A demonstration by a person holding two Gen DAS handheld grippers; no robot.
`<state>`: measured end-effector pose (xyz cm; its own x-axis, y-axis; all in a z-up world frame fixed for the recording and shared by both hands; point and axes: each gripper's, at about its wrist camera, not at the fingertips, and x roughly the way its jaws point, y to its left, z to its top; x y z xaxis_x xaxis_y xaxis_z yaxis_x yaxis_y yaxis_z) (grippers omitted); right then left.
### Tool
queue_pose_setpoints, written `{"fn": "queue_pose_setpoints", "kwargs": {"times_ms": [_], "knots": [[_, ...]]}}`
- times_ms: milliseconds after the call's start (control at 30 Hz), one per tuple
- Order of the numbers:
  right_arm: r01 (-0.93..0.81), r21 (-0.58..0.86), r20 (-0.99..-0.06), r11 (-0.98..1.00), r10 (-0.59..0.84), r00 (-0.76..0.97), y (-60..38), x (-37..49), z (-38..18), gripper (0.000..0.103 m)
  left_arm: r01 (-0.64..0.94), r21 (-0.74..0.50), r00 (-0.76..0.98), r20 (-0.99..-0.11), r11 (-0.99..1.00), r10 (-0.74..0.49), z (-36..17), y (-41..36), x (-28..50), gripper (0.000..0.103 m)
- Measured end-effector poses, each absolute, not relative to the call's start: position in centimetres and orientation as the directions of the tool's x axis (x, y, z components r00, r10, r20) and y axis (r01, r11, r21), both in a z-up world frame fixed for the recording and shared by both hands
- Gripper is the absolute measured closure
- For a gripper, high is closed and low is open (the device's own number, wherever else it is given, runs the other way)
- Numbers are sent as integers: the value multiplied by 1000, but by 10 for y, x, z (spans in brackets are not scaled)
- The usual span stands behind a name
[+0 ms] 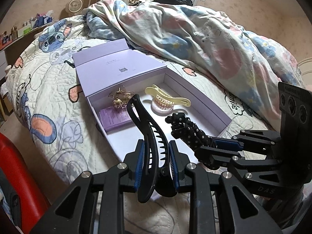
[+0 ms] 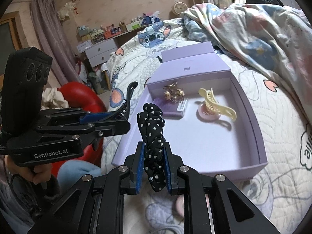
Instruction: Organize rigid objects
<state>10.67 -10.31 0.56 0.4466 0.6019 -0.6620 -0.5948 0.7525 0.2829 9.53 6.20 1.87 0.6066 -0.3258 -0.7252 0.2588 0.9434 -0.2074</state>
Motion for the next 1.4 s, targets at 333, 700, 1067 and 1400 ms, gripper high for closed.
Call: {"fn": "queue_pose_setpoints", "kwargs": {"times_ms": [333, 700, 1067, 1400], "knots": [[-592, 274, -673, 758, 591, 444, -103, 130, -2, 85, 275, -214, 588, -734, 937, -340, 10, 56, 123, 79], [-573, 258, -672, 778, 571, 472, -108, 160, -4, 85, 313, -207, 580, -731, 927, -360, 7, 46, 160, 79], [-557, 194, -676, 807, 522, 521, -112, 188, 2, 85, 336, -176, 590, -726, 925, -353, 12, 42, 192, 79], [-564, 135, -652, 814, 502, 568, -114, 213, 20, 85, 329, -150, 611, -719, 932, -331, 21, 45, 220, 79]]}}
